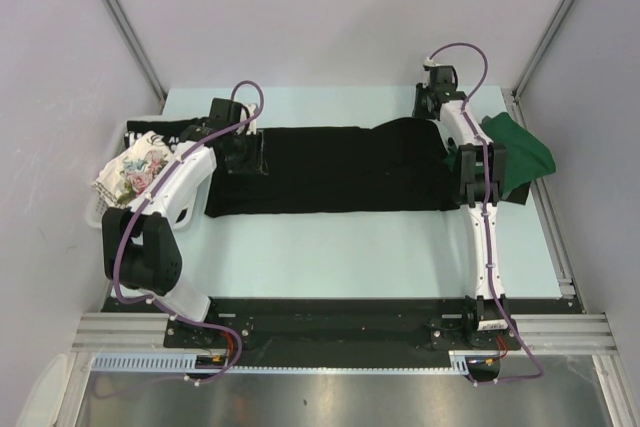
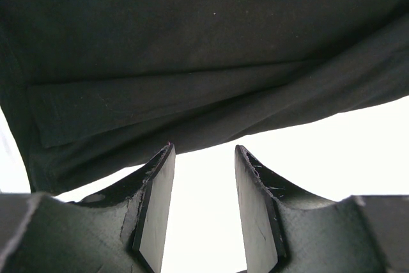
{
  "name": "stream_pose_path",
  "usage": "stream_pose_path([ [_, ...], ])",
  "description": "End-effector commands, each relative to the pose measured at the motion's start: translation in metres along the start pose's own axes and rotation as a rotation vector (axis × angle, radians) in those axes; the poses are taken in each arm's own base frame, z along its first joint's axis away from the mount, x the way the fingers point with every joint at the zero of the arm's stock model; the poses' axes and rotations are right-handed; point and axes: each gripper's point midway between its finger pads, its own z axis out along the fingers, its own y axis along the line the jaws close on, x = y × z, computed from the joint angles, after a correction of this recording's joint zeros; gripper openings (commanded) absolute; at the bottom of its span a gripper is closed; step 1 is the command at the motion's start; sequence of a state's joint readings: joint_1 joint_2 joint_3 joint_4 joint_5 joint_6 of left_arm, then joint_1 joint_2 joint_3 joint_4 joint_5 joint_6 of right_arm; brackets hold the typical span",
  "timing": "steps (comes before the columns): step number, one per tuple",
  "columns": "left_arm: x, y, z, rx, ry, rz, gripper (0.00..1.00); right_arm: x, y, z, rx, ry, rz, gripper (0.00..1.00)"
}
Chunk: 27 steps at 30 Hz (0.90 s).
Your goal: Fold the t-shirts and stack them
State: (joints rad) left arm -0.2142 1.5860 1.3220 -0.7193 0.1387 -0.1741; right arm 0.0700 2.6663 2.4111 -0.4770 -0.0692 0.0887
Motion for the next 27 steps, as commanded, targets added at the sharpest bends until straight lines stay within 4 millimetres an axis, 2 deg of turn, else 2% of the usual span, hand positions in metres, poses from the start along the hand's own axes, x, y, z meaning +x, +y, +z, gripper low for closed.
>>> stream_pose_path([
  [1,-0.007,-0.009,-0.003,0.032,-0.030,0.017,0.48,-0.010,-0.002,-0.018,0.000,0.010,0.015,0.21],
  [6,-0.006,-0.007,-0.004,0.019,-0.032,0.017,0.47,-0.010,-0.002,-0.017,-0.002,0.010,0.023,0.00],
  [10,-0.007,0.001,-0.001,-0.023,-0.038,0.013,0.48,-0.022,-0.001,-0.025,-0.006,-0.014,0.023,0.00],
  [13,-0.009,0.014,0.009,-0.095,-0.039,0.017,0.48,-0.038,0.000,-0.038,-0.010,-0.048,0.015,0.00],
  [15,-0.009,0.021,0.024,-0.124,-0.013,0.019,0.48,-0.051,-0.001,-0.050,-0.008,-0.073,0.011,0.00],
  [16,-0.012,0.028,0.028,-0.159,-0.011,0.019,0.48,-0.051,-0.005,-0.053,0.000,-0.070,0.016,0.00],
  [17,-0.020,0.027,0.031,-0.160,-0.020,0.022,0.48,-0.051,-0.007,-0.055,0.004,-0.071,0.015,0.00],
  [18,-0.018,0.029,0.044,-0.166,0.005,0.019,0.48,-0.058,-0.008,-0.064,0.005,-0.083,0.012,0.00],
  [21,-0.036,0.025,0.060,-0.148,-0.019,0.011,0.49,-0.054,-0.019,-0.072,0.027,-0.068,0.017,0.00],
  [22,-0.041,0.025,0.064,-0.146,-0.025,0.007,0.49,-0.061,-0.021,-0.081,0.033,-0.083,0.018,0.00],
  [23,-0.052,0.023,0.064,-0.142,-0.049,0.007,0.49,-0.054,-0.024,-0.082,0.038,-0.065,0.022,0.00],
  [25,-0.058,0.025,0.080,-0.146,-0.046,0.009,0.49,-0.058,-0.025,-0.092,0.034,-0.077,0.022,0.00],
  [26,-0.072,0.023,0.079,-0.147,-0.073,0.013,0.49,-0.052,-0.026,-0.092,0.033,-0.064,0.024,0.00],
  [27,-0.076,0.024,0.083,-0.154,-0.076,0.016,0.49,-0.052,-0.024,-0.094,0.026,-0.063,0.023,0.00],
])
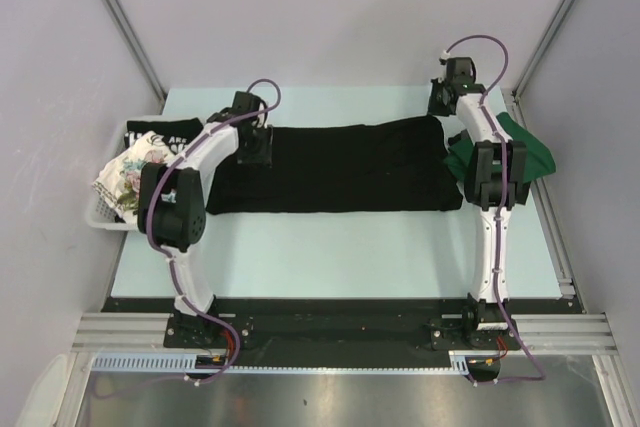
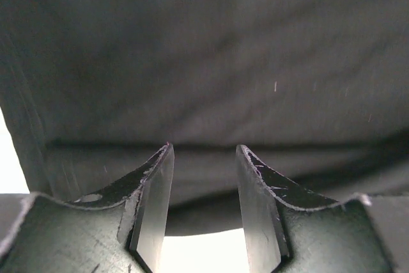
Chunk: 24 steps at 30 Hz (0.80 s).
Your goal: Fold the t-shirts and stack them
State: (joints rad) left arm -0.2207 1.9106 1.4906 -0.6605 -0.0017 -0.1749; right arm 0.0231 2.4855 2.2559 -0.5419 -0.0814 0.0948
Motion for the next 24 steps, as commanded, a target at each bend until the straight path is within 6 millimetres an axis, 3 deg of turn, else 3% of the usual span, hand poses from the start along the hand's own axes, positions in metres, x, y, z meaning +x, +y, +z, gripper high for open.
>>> stream_pose_path([
  [1,-0.069,-0.007,0.000,-0.007,-0.161,0.007,0.49,-0.041,0.000,-0.045,-0.005,-0.102,-0.015,0.00],
  [7,-0.113,0.005,0.014,-0.080,-0.250,-0.016,0.51,-0.031,0.003,-0.046,-0.031,-0.066,-0.003,0.00],
  [9,-0.115,0.011,0.031,-0.095,-0.238,-0.034,0.52,-0.024,0.005,-0.046,-0.037,-0.048,-0.002,0.00],
  [10,-0.126,0.016,0.030,-0.103,-0.258,-0.052,0.53,-0.022,0.005,-0.046,-0.041,-0.043,0.000,0.00],
  [11,-0.120,0.020,0.046,-0.112,-0.225,-0.067,0.53,-0.020,0.006,-0.046,-0.046,-0.038,0.000,0.00],
  [15,-0.125,0.044,0.063,-0.177,-0.217,-0.130,0.53,-0.013,0.007,-0.048,-0.057,-0.018,0.006,0.00],
  [19,-0.134,0.076,0.068,-0.269,-0.235,-0.192,0.54,-0.005,0.006,-0.052,-0.055,0.002,0.005,0.00],
  [24,-0.137,0.094,0.077,-0.282,-0.224,-0.217,0.54,-0.004,0.008,-0.058,-0.058,0.004,0.001,0.00],
])
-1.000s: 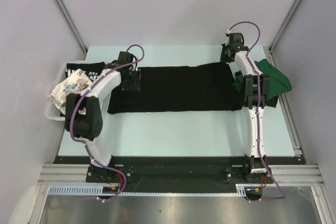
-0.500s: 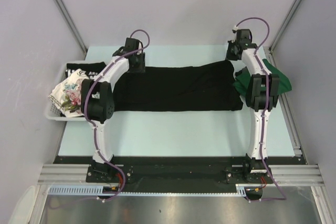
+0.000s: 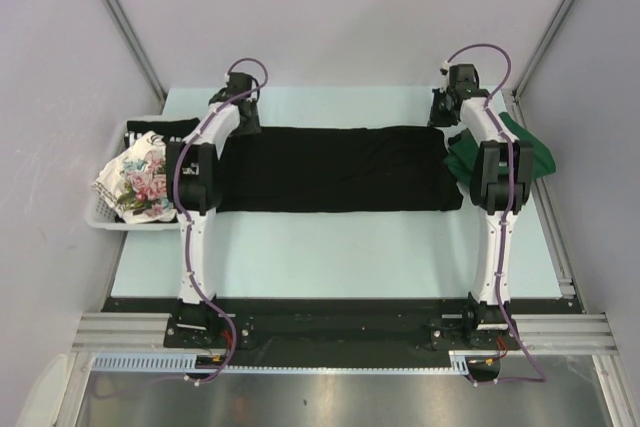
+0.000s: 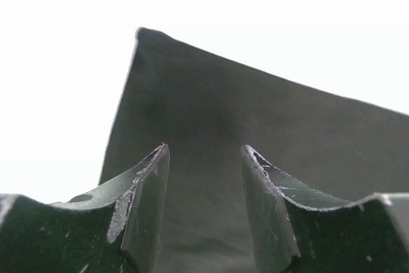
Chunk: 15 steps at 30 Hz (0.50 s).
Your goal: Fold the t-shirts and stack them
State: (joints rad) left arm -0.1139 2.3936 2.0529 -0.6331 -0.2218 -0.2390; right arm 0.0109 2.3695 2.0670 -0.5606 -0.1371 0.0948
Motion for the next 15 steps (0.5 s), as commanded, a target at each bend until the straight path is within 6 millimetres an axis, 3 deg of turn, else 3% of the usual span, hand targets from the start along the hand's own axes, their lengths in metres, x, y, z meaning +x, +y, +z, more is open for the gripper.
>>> stream_pose_path([
  [1,-0.036,0.014,-0.006,-0.023,-0.075,-0.055,0.54,-0.034,0.011,-0.039,-0.025,-0.093,-0.021,0.00],
  [10,-0.067,0.003,-0.002,0.052,-0.184,0.063,0.60,-0.033,0.018,-0.039,-0.040,-0.089,-0.025,0.00],
  [15,-0.069,0.006,0.012,0.045,-0.174,0.045,0.66,-0.029,0.026,-0.037,-0.047,-0.072,-0.039,0.00],
])
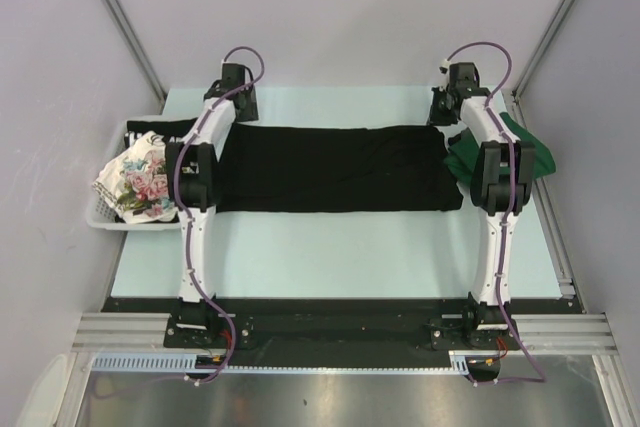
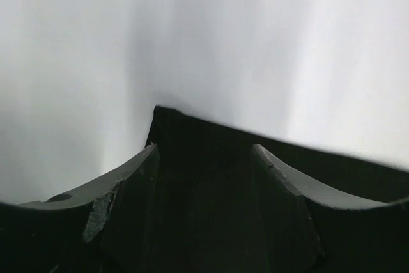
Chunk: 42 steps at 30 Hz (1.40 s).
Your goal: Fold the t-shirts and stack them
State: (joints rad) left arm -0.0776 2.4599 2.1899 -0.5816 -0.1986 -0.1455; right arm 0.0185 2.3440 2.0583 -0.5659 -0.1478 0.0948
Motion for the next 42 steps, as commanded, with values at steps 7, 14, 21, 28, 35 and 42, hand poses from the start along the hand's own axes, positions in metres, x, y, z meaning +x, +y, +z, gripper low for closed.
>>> stream_pose_path([
  [7,-0.010,0.007,0.020,0.023,-0.017,-0.067,0.68,-0.022,0.025,-0.032,-0.035,-0.052,-0.045,0.00],
  [14,-0.007,0.025,0.028,0.016,-0.004,-0.092,0.67,-0.023,0.025,-0.033,-0.039,-0.055,-0.047,0.00],
  [21,-0.008,0.029,0.034,0.015,-0.019,-0.065,0.67,-0.020,0.027,-0.030,-0.040,-0.045,-0.050,0.00],
  [28,-0.005,0.027,0.038,0.022,-0.012,-0.073,0.58,-0.019,0.026,-0.029,-0.032,-0.034,-0.055,0.00],
  [35,-0.001,0.030,0.036,0.005,0.002,-0.084,0.38,-0.021,0.027,-0.033,-0.029,-0.031,-0.056,0.00],
  [42,-0.002,0.038,0.028,-0.040,0.002,-0.094,0.07,-0.023,0.028,-0.036,-0.028,-0.034,-0.061,0.00],
])
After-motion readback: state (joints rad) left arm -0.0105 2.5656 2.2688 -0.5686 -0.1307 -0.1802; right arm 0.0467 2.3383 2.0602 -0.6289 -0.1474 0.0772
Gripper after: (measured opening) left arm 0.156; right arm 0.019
